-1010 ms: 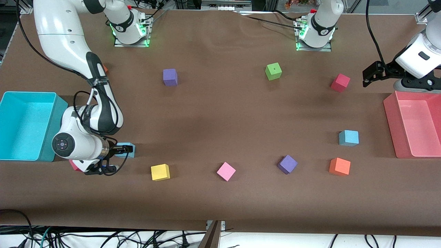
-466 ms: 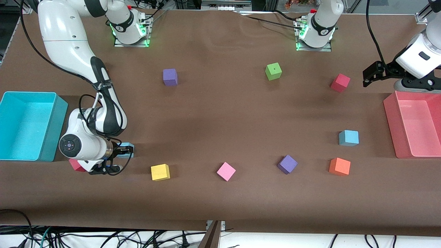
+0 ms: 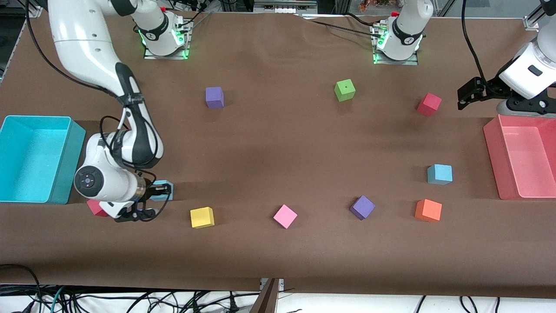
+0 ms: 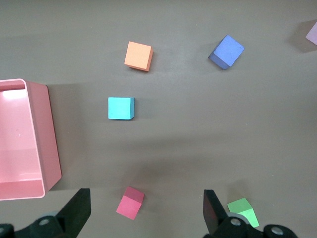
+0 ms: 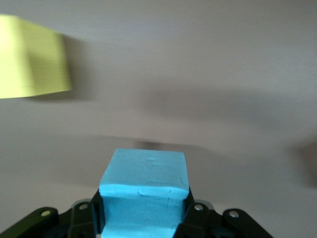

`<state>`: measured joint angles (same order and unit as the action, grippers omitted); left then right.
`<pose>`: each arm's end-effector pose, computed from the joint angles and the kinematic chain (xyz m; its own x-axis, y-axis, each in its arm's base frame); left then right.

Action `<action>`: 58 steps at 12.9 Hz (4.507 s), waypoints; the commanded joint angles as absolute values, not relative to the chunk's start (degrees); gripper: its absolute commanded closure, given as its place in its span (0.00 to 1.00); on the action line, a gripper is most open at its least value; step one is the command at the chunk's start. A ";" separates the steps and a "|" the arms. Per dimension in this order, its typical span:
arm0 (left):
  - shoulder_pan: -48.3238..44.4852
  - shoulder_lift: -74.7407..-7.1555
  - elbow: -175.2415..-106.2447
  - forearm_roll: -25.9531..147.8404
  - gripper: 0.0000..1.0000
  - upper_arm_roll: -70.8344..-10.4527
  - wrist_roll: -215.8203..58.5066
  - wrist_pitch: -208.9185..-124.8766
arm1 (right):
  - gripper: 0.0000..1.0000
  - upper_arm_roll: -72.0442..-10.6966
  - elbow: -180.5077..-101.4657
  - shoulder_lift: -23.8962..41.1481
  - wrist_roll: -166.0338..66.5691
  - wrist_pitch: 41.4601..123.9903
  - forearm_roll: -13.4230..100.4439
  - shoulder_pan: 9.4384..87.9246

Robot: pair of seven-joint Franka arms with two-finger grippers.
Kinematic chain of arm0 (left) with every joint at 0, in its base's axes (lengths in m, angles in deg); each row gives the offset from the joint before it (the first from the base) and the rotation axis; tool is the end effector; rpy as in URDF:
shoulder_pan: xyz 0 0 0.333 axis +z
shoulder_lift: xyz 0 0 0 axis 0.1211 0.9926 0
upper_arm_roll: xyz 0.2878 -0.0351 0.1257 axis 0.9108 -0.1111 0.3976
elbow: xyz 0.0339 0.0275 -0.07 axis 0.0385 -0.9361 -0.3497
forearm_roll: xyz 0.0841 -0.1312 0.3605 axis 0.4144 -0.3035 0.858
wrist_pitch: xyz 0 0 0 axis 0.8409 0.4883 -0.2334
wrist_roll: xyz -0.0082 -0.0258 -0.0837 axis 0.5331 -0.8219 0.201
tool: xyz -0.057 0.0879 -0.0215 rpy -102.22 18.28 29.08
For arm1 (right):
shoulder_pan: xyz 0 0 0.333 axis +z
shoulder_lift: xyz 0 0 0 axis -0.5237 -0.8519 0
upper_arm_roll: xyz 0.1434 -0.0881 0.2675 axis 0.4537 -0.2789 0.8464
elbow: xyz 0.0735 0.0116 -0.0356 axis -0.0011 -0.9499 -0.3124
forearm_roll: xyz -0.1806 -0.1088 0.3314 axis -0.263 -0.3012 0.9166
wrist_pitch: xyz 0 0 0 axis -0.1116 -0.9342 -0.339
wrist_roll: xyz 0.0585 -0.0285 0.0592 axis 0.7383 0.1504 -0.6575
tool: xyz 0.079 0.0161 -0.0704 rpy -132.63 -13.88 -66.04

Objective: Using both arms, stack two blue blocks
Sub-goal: 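Carry the light blue cube with the right gripper to the table middle, then lower the cube onto the table and open the right gripper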

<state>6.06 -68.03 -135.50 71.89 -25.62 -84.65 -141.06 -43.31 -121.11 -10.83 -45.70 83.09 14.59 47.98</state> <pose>0.5454 -0.0360 0.6049 0.9975 -0.0643 -0.0307 -0.0654 -0.9972 -0.0357 0.7085 0.1394 0.2622 0.9853 0.1379 -0.1005 0.1352 -0.9903 -0.0330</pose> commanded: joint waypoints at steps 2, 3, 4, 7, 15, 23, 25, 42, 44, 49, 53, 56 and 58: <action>6.08 -68.06 -134.63 70.90 0.00 -25.48 -84.58 -140.00 | 0.72 -43.57 -118.61 -8.60 -31.46 78.29 14.75 57.83; 6.08 -68.06 -134.63 70.99 0.00 -25.48 -84.58 -140.00 | 0.72 -43.57 -117.65 -8.78 -27.60 78.55 14.84 60.39; 6.08 -68.06 -134.63 70.90 0.00 -25.48 -84.58 -140.00 | 0.72 -43.31 -116.25 -9.04 -22.78 78.72 14.93 62.93; 6.08 -68.06 -134.63 70.90 0.00 -25.48 -84.58 -140.00 | 0.72 -40.95 -114.39 -9.74 -13.26 80.30 14.93 67.43; 6.08 -68.06 -134.63 70.99 0.00 -25.48 -84.58 -140.00 | 0.72 -35.66 -114.39 -17.73 5.03 94.27 14.75 76.66; 6.16 -68.15 -134.63 70.90 0.00 -25.48 -84.67 -140.00 | 0.00 -35.66 -114.47 -20.82 4.96 95.86 13.79 79.57; 6.16 -68.06 -134.63 70.90 0.00 -25.48 -84.58 -140.00 | 0.00 -35.74 -114.39 -20.65 3.21 95.87 10.46 80.01; 6.52 -65.17 -134.63 70.90 0.00 -25.31 -84.49 -136.13 | 0.00 -35.75 -119.38 -10.80 -79.83 88.72 29.67 60.94; 6.52 -64.47 -134.63 70.90 0.00 -25.22 -83.97 -136.31 | 0.00 -35.75 -121.32 -11.32 -85.01 93.91 34.85 60.76; 6.69 -63.15 -135.25 70.90 0.00 -25.22 -84.66 -135.69 | 0.00 -35.66 -126.50 -12.47 -114.60 99.55 58.47 60.59; 9.41 -54.73 -135.16 70.99 0.00 -24.87 -85.54 -142.35 | 0.00 -35.66 -132.83 -12.47 -137.28 100.35 77.03 60.24; 11.07 -48.84 -135.86 70.99 0.00 -24.69 -89.05 -150.69 | 0.00 -35.66 -136.00 -12.91 -149.08 99.73 84.16 59.88; 12.75 -44.70 -136.04 71.16 0.00 -24.69 -93.26 -156.40 | 0.00 -35.57 -137.76 -12.91 -155.06 97.63 89.08 59.97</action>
<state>11.13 -47.54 -136.54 71.89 -24.67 -88.73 -152.82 -36.40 -135.36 -13.87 -149.25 99.06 84.83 60.55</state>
